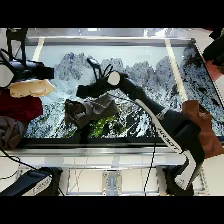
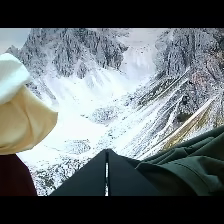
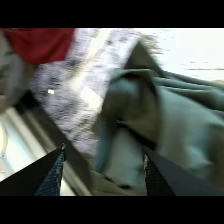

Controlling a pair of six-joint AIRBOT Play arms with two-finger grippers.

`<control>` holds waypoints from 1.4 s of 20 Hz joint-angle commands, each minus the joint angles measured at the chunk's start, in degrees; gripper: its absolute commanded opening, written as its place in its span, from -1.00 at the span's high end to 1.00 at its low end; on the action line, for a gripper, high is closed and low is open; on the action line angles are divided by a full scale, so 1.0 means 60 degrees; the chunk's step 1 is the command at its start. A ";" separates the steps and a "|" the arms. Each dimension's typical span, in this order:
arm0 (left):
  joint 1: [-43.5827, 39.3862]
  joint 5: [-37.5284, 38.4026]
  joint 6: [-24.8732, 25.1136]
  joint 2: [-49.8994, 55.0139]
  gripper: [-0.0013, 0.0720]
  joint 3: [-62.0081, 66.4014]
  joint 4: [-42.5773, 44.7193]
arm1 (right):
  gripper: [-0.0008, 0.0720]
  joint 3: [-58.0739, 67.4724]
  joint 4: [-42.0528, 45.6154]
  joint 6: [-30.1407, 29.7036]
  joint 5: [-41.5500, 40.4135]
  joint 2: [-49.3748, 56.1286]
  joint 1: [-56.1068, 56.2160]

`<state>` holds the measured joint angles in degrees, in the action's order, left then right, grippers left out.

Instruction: Fold the shirts.

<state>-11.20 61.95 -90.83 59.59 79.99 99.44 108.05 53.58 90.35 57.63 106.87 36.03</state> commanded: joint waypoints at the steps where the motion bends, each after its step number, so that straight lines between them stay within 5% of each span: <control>1: 0.0033 0.0033 0.0000 0.0000 0.94 -0.0004 0.0000 | -0.48 0.0178 0.2426 0.0015 0.2437 0.0047 -0.1275; 6: 0.0029 0.0040 -0.0004 0.0382 0.94 -0.0007 -0.0022 | -0.48 -0.0667 0.2667 0.0051 0.2918 0.0149 -0.3362; 11: 0.0029 0.0040 -0.0007 0.1064 0.94 -0.0011 -0.0273 | -0.47 -0.1013 -0.1745 -0.1220 0.3421 0.1373 -0.4645; 23: 0.0022 0.0047 0.0000 0.1129 0.94 -0.0011 -0.0397 | -0.33 -0.0991 -0.3905 -0.2259 0.2714 0.2769 -0.2823; 24: 0.0022 0.0047 0.0000 0.1126 0.94 -0.0011 -0.0397 | -0.14 -0.0951 -0.3931 -0.2251 0.2616 0.2769 -0.2714; 26: 0.0022 0.0058 0.0000 0.1126 0.94 -0.0011 -0.0397 | 0.70 -0.0809 -0.3931 -0.2240 0.2514 0.2765 -0.2583; 27: 0.0022 0.0106 0.0000 0.1126 0.94 -0.0011 -0.0397 | 0.93 -0.0648 -0.3960 -0.2211 0.2634 0.2761 -0.2583; 28: 0.0022 0.0168 0.0004 0.1126 0.94 -0.0011 -0.0393 | 0.93 -0.0408 -0.3934 -0.2211 0.2911 0.2743 -0.2652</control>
<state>-11.07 62.46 -90.85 66.32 79.94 97.01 103.66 31.35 77.43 73.82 123.28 19.51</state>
